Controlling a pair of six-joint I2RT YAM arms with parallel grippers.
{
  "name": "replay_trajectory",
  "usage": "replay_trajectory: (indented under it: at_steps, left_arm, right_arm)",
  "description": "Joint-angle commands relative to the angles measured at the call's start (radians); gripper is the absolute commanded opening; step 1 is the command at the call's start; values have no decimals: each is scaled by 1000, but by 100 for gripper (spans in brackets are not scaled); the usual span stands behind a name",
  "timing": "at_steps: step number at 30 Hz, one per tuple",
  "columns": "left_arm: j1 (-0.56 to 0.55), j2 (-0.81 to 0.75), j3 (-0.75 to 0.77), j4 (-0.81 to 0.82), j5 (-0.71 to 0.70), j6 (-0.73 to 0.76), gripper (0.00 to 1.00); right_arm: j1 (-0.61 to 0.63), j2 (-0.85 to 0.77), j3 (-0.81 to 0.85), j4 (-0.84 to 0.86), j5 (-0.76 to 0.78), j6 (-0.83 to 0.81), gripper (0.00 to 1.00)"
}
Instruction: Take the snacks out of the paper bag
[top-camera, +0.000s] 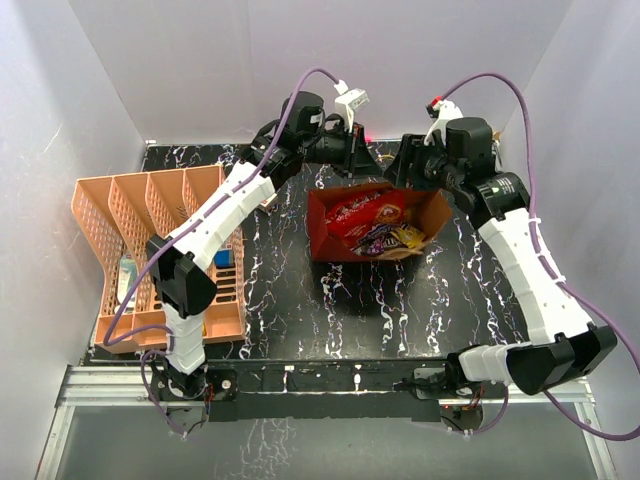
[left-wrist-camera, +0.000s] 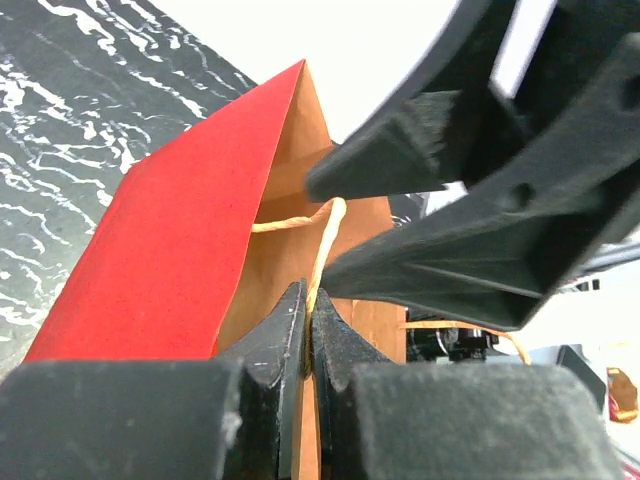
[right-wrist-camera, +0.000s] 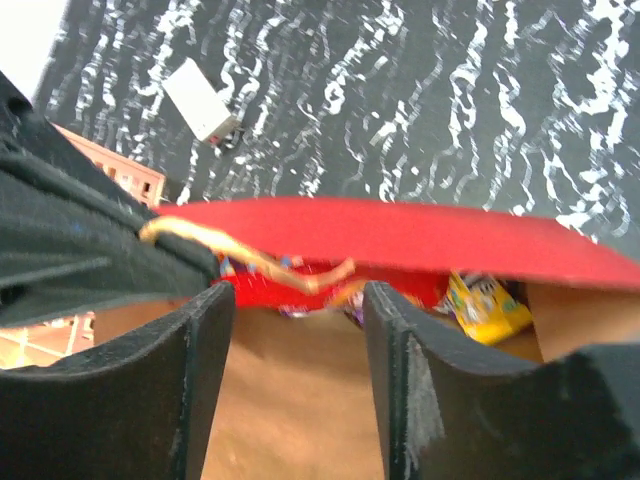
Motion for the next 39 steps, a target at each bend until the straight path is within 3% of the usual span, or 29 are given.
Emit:
replay_trajectory:
  at_steps: [1, 5, 13, 20, 28, 39]
  left_arm:
    - [4, -101, -26, -15, -119, -23, 0]
    - [5, -159, -56, -44, -239, -53, 0]
    - [5, -300, -151, -66, -389, -70, 0]
    - [5, -410, -246, -67, -463, -94, 0]
    - [5, -459, -254, -127, -588, -77, 0]
    - [5, -437, -265, -107, -596, -59, 0]
  right_arm:
    - [6, -75, 94, -177, 158, 16, 63]
    - [6, -144, 88, -286, 202, 29, 75]
    - [6, -314, -88, -261, -6, 141, 83]
    - [6, -375, -210, -235, -55, 201, 83]
    - [6, -365, -238, -272, -17, 154, 83]
    - [11, -438, -441, -233, -88, 200, 83]
